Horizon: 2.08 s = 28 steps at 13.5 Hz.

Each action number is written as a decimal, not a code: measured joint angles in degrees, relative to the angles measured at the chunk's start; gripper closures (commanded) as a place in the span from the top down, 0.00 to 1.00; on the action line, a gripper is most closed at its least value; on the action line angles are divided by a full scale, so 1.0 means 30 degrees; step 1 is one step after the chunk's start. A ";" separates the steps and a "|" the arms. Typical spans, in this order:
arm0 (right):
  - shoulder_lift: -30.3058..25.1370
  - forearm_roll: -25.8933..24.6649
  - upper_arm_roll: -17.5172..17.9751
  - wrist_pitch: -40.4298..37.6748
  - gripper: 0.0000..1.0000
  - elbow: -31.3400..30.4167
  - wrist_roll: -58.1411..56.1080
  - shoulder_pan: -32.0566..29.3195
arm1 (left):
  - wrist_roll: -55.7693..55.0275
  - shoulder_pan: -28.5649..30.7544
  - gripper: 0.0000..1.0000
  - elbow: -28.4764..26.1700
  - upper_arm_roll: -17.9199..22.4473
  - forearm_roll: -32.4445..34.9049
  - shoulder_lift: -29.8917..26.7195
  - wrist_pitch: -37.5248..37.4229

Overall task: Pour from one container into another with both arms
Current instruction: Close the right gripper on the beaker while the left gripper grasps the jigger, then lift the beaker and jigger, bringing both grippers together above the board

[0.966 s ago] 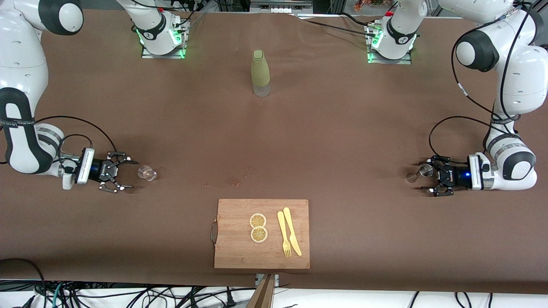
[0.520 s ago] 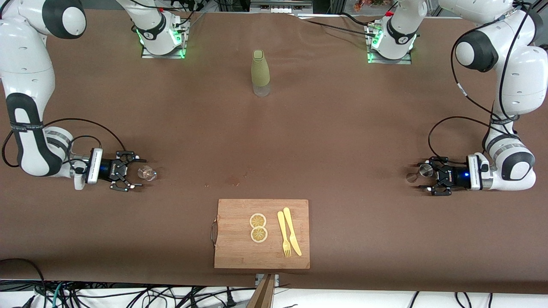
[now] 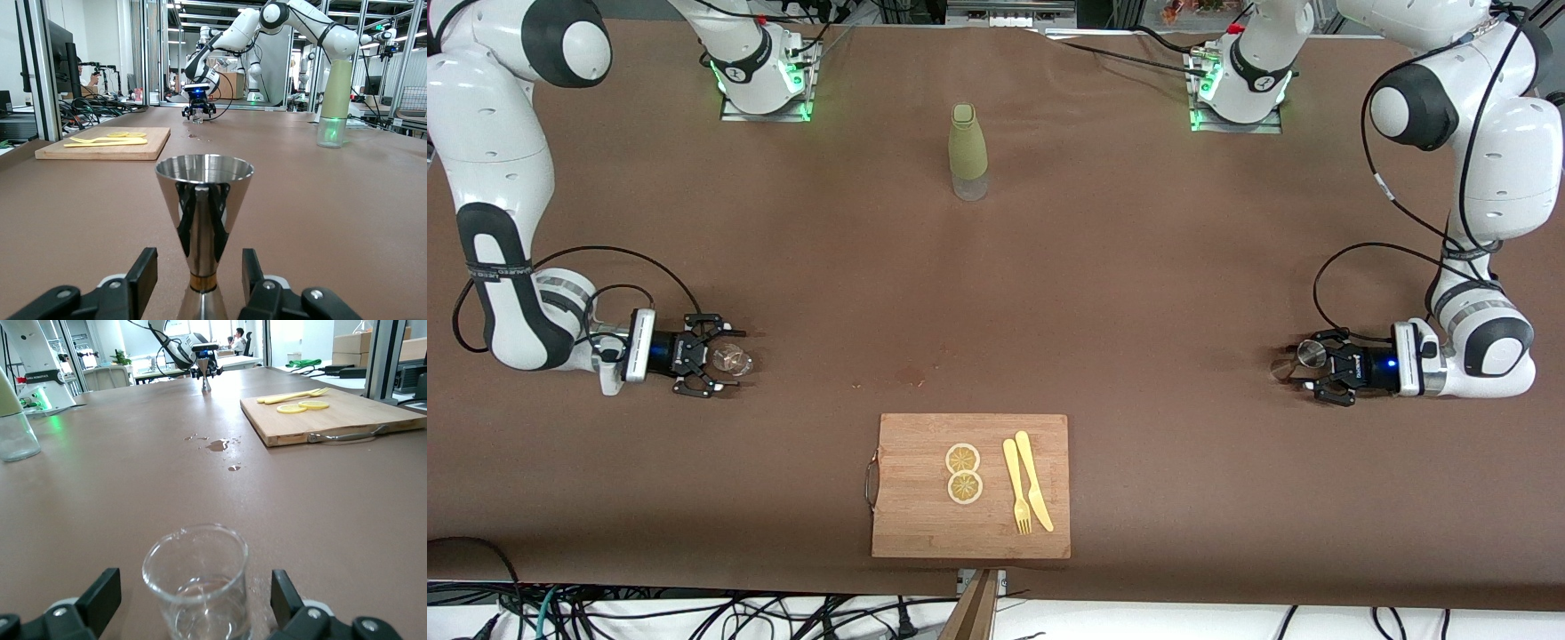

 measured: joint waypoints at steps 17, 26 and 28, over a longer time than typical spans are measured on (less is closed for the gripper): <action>0.0740 0.1281 0.0105 -0.0313 0.51 0.0018 -0.1423 0.0146 | 0.0945 0.0002 0.00 0.0027 0.0146 0.0001 0.0028 -0.0136; 0.0829 0.1416 0.0130 -0.0405 0.34 0.0436 -0.1782 0.0140 | 0.0717 -0.1897 0.00 0.0674 -0.0544 0.1281 -0.0723 0.2167; 0.0830 0.1436 0.0541 -0.0774 0.34 0.0928 -0.1076 0.0149 | -0.0074 -0.3022 0.00 0.0699 -0.1503 0.1309 -0.0887 0.2736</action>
